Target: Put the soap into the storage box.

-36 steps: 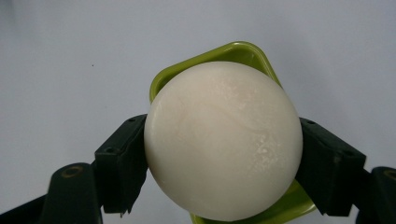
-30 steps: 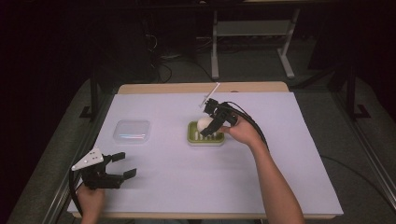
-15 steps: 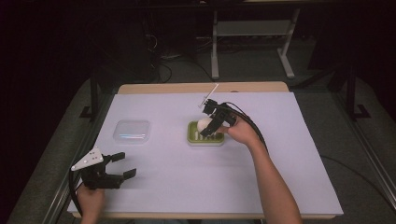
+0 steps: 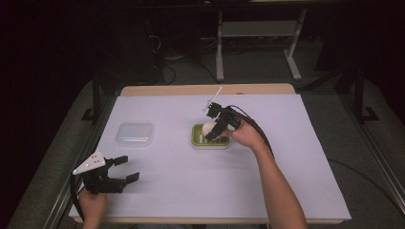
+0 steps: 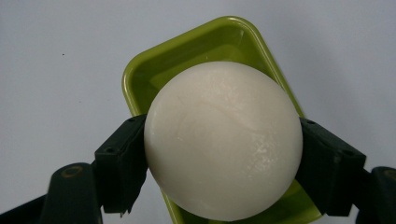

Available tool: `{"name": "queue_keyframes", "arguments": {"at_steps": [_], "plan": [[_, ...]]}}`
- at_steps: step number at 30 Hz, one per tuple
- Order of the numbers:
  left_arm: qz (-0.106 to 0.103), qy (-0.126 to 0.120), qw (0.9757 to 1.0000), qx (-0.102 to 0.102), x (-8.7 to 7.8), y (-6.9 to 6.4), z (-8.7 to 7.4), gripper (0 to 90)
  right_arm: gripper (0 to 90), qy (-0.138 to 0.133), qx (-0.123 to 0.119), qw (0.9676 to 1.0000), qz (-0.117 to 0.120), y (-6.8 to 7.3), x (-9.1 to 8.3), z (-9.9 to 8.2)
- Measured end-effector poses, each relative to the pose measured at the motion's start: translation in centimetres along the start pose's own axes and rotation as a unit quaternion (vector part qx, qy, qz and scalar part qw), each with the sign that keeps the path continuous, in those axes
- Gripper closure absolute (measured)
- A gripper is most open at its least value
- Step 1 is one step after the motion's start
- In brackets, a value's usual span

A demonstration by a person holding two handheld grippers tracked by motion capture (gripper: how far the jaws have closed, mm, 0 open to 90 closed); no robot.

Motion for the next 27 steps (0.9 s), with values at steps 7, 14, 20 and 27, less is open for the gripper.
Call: {"name": "queue_keyframes", "arguments": {"at_steps": [7,14,20,27], "plan": [[0.0,0.0,1.0,0.0,0.0,0.0,0.0,14.5,23.5,0.01,0.005,0.9999,0.001,0.0,0.3,-0.2],[0.0,0.001,1.0,0.001,0.0,0.0,0.0,14.5,23.5,0.022,0.008,0.9997,0.001,0.0,0.9,-0.6],[0.0,0.001,1.0,0.001,0.0,0.0,0.0,14.5,23.5,0.026,0.01,0.9996,0.0,-0.2,1.1,-0.7],[0.0,0.0,1.0,0.001,0.0,0.0,0.0,14.5,23.5,0.027,0.015,0.9995,0.0,-0.3,1.3,-0.8]]}}
Point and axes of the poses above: each handheld gripper's, and its own axes: x roughly forward along the jaws, z roughly out of its top, y roughly to its left, the point moved 10 cm from there along x, roughly forward along the jaws, and after that the axes turned 12 degrees about -y, right-handed, at the moved point
